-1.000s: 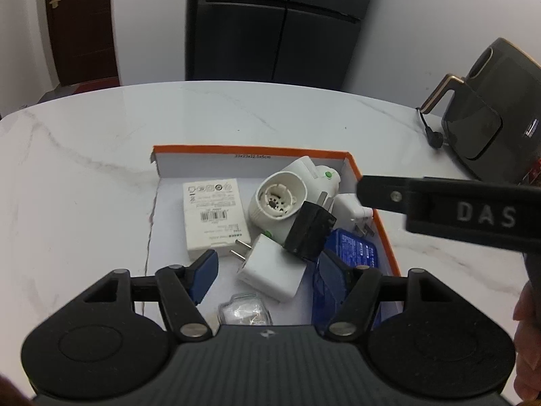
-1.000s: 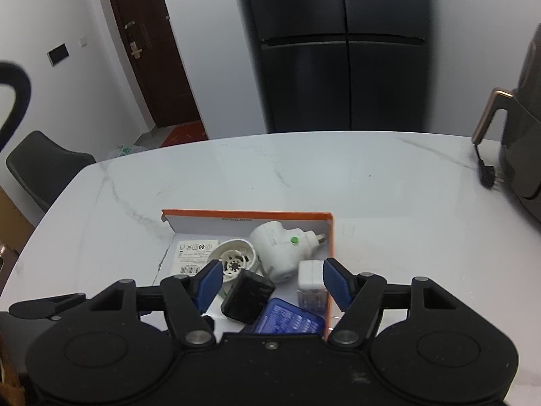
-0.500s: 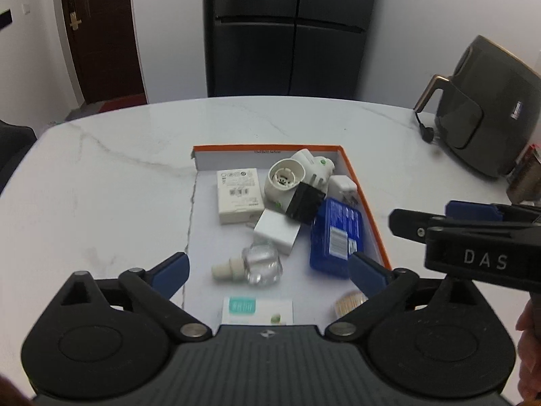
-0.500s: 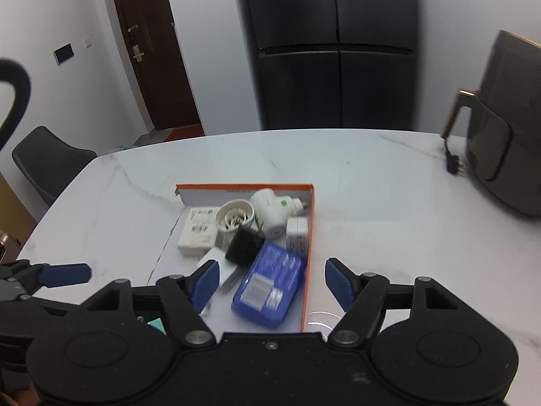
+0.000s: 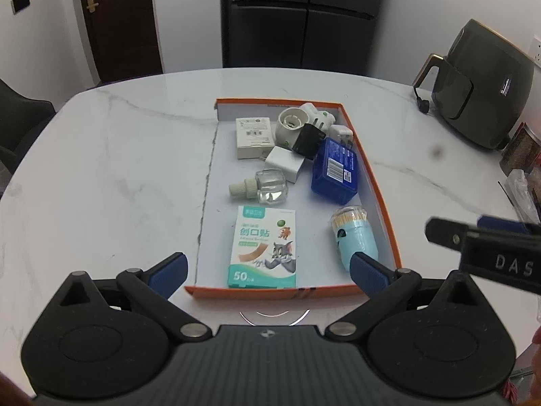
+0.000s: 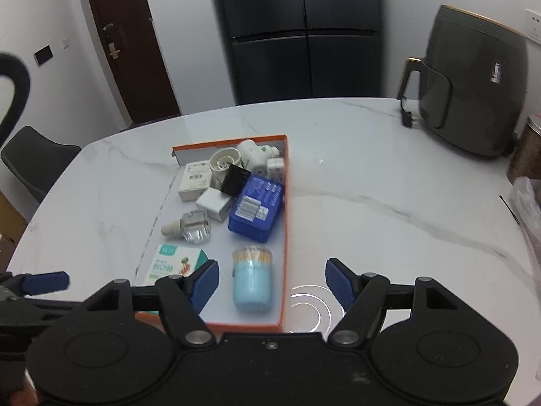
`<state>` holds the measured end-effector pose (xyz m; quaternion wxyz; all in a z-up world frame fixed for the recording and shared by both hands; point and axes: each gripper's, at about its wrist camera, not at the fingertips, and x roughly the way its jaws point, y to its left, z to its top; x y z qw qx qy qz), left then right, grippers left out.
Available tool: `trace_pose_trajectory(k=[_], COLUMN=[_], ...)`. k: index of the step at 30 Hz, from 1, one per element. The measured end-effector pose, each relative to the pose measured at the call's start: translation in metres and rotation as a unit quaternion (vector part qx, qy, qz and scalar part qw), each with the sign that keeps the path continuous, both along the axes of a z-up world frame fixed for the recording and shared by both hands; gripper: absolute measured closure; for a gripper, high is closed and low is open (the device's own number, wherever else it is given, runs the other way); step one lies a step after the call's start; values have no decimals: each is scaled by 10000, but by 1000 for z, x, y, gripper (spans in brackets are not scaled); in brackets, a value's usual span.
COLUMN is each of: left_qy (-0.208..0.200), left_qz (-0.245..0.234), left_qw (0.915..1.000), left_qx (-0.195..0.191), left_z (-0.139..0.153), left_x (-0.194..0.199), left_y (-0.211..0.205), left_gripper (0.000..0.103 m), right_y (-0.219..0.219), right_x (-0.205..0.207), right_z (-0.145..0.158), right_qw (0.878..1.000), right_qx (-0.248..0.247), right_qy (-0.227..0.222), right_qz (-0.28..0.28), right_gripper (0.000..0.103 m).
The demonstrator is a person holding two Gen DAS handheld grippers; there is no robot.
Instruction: Organize rigid objects
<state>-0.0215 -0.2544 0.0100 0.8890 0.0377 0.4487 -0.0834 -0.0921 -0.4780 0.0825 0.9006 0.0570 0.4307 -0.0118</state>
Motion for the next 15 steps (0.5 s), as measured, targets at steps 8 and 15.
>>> trace_pose_trajectory(k=[8, 15], left_qy=[-139, -182], left_qz=[90, 5], left_qw=[9998, 9997], left_qx=[146, 154], left_z=[6, 7], left_x=[-16, -21], left_y=[0, -3], left_gripper=[0, 0], right_y=[6, 8], right_x=[-27, -37], right_z=[-4, -3], right_qw=[9997, 9997], right_qx=[-119, -135], right_qy=[200, 216], right_qz=[10, 8], right_gripper=[20, 20])
